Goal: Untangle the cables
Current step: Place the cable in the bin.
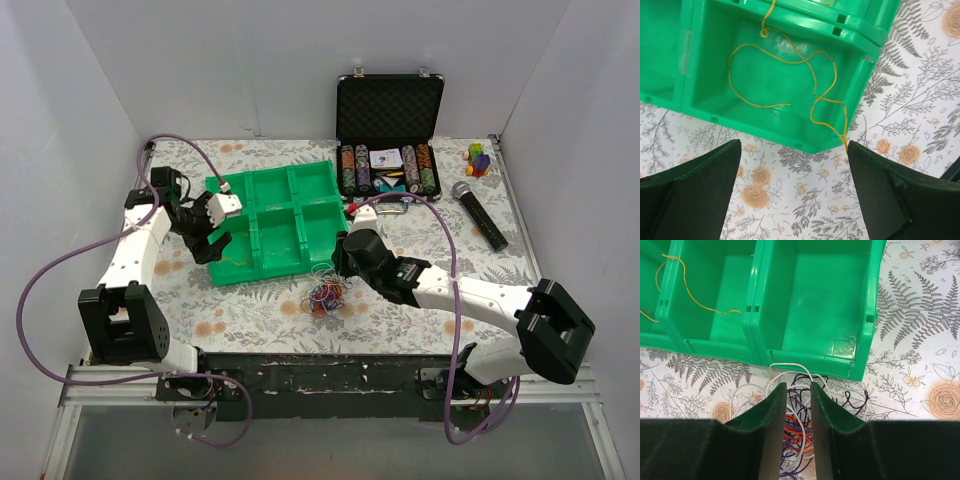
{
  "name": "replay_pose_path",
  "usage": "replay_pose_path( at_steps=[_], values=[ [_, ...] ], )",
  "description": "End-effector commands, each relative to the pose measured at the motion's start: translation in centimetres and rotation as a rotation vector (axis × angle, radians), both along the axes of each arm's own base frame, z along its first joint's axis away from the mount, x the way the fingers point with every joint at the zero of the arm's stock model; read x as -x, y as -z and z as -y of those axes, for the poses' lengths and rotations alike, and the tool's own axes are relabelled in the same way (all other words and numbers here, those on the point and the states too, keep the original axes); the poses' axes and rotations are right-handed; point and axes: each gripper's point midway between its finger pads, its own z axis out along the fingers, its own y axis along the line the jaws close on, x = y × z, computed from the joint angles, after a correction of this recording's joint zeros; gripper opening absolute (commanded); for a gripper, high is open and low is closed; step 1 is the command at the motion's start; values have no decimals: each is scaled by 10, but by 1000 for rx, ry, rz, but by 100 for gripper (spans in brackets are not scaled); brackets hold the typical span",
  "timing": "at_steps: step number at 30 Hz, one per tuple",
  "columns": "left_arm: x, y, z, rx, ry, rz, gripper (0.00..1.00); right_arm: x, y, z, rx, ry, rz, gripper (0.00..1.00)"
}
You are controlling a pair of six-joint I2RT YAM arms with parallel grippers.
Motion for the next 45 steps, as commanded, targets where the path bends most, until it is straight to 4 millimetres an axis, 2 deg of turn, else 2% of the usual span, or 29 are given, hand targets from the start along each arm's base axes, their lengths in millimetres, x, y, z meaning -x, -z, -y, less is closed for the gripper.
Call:
replay_pose_path(
  at_steps=[1, 5, 8, 10, 14, 16, 19, 26, 29, 33, 42, 45],
  values=[
    [8, -18, 17, 92, 59, -27, 88, -8, -25, -3, -52, 18, 51, 34],
    [-3, -37, 39, 195, 93, 59, 89, -7, -24, -3, -52, 18, 49, 34],
    [-13, -41, 57, 219, 106, 131, 89, -8, -24, -4, -55, 16, 46, 34],
    [-11, -39, 77, 230, 168, 152, 89, -8, -23, -5, -58, 16, 44, 34],
    [-19, -37, 111, 241, 211, 208, 89, -8, -23, -3, -53, 24, 48, 34],
    [-28, -37, 124, 251, 233, 235, 88, -8, -23, -1, -53, 29, 48, 34],
    [-39, -26, 134, 235, 256, 225, 87, -7, -23, 2, -56, 36, 50, 34],
    [-69, 2, 134, 144, 249, 166, 82, -4, -25, 11, -59, 42, 61, 34],
    [-75, 9, 130, 102, 243, 138, 76, -4, -28, 13, -62, 44, 68, 34],
    [-71, 16, 123, 55, 278, 142, 69, -5, -29, 15, -65, 47, 70, 34],
    [-66, 25, 114, -33, 319, 124, 66, -6, -31, 15, -69, 46, 70, 33],
    [-64, 28, 112, -50, 327, 112, 56, -7, -33, 15, -69, 51, 72, 33]
  ],
)
